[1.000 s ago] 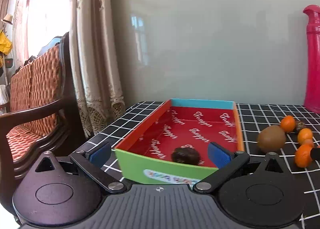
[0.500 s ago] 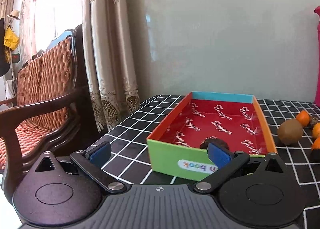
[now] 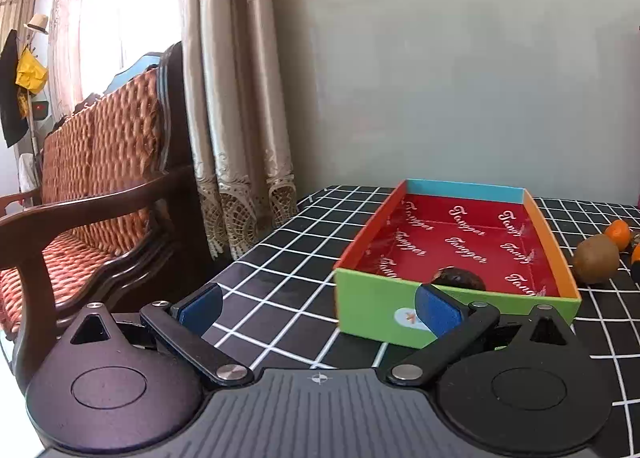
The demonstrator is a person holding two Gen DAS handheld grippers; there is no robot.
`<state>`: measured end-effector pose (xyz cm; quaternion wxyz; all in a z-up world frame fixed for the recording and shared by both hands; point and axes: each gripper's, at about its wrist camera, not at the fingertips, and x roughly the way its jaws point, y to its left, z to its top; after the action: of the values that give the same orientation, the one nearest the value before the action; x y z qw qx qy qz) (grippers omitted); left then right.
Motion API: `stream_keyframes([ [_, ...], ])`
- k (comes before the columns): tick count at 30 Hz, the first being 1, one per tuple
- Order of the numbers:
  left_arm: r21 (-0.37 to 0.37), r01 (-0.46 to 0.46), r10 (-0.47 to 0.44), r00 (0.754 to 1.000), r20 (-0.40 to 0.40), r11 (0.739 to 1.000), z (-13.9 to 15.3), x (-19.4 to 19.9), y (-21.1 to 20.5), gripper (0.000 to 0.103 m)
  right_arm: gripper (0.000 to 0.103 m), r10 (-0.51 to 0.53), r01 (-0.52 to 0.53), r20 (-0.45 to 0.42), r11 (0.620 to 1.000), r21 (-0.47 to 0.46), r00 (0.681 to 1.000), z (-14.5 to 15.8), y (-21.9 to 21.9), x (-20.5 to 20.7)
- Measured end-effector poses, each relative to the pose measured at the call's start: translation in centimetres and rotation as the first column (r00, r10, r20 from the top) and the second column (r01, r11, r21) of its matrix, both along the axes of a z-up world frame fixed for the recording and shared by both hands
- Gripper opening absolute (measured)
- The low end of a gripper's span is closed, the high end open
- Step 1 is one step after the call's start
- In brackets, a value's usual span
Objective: Organize fruits
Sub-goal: 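Carry a mandarin orange into the box with the right gripper and release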
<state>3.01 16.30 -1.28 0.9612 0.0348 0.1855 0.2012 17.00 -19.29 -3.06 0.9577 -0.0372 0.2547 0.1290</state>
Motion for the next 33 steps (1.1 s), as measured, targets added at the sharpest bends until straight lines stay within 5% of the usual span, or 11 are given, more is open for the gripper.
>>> stream_keyframes([
  [9,0.005,-0.016,0.016,1.000,0.000,1.000,0.3,-2.2,1.9,0.102,0.034,0.100,-0.105,0.111,0.994,0.041,0.989,2.0,5.0,-0.9],
  [19,0.001,-0.049,0.049,0.999,0.000,0.999,0.6,-3.1,3.9,0.102,0.035,0.182,-0.186,0.101,0.982,0.031,0.978,1.9,9.5,-1.3],
  [24,-0.001,-0.038,0.038,0.999,-0.003,0.999,0.6,-2.9,3.6,0.102,0.064,0.176,-0.173,0.143,0.984,-0.032,0.974,1.5,10.5,-2.2],
  [33,-0.007,0.007,-0.007,1.000,0.007,1.000,0.9,-2.2,1.5,0.102,0.061,0.136,-0.134,0.142,0.991,-0.020,0.981,2.2,7.3,-2.5],
])
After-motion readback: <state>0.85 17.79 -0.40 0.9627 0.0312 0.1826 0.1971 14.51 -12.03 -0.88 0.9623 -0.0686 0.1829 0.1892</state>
